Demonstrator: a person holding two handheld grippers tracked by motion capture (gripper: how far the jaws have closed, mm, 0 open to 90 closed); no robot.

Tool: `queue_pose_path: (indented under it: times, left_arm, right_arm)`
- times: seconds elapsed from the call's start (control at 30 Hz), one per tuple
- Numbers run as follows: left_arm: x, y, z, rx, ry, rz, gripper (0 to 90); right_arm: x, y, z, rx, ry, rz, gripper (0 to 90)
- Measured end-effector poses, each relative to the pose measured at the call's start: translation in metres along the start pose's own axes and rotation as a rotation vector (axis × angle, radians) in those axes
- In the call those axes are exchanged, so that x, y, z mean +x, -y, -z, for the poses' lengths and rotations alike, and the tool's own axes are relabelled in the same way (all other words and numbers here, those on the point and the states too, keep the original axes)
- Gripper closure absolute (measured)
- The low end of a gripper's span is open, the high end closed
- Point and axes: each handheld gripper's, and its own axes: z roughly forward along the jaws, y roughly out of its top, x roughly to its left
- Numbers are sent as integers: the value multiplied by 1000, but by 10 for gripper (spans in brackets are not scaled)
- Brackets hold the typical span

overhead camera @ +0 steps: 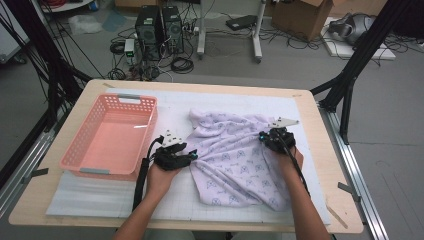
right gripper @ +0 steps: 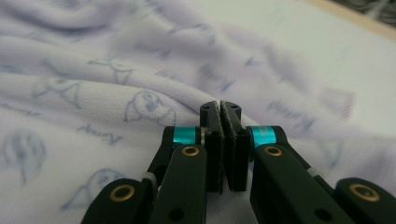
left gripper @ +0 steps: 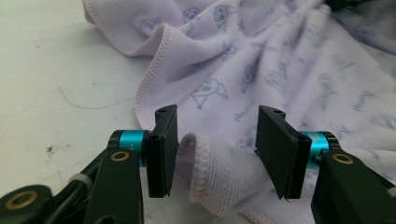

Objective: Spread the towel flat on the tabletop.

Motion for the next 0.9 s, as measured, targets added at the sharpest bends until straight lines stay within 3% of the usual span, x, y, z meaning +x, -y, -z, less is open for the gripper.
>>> queue_pose_path:
  times: [0.1, 0.13, 0.2, 0.3, 0.37, 0.43, 0.53, 0.63, 0.73, 0.77, 0.8, 0.83, 0.9]
  left_arm:
    - [-3, 3, 2, 4, 16, 2, 490]
    - [-4, 4, 3, 8, 23, -2, 490]
    - [-6, 7, 5, 20, 41, -8, 490]
    - [-10, 11, 6, 39, 68, -17, 486]
    - [-13, 14, 4, 54, 79, -26, 478]
    - [-17, 16, 2, 76, 99, -33, 450]
    - [-26, 18, 1, 102, 126, -60, 432]
    - [-35, 20, -1, 134, 147, -96, 419]
    - [-42, 20, -3, 140, 129, -134, 412]
    - [-44, 20, -3, 141, 125, -156, 450]
    - [-46, 21, -2, 141, 120, -177, 534]
    - [-49, 21, -1, 144, 110, -226, 648]
    - [-49, 20, 1, 160, 117, -221, 813]
  right_arm:
    - [-5, -7, -7, 6, 152, 2, 886]
    - [-8, -8, -8, 10, 193, -23, 885]
    - [-12, -8, -7, -6, 224, -61, 873]
    - [-15, -8, 1, -25, 173, -99, 745]
    - [-16, -7, 12, -72, 118, -133, 684]
    - [-15, -6, 23, -101, 92, -123, 658]
    - [-11, -3, 40, -132, 15, -134, 622]
    - [-2, 9, 63, -163, -34, -96, 608]
    - [7, 25, 78, -151, -59, -63, 593]
    - [9, 31, 81, -143, -63, -52, 584]
    - [11, 38, 83, -136, -71, -50, 570]
    - [12, 43, 85, -129, -73, -51, 559]
    - [17, 57, 86, -99, -94, -49, 543]
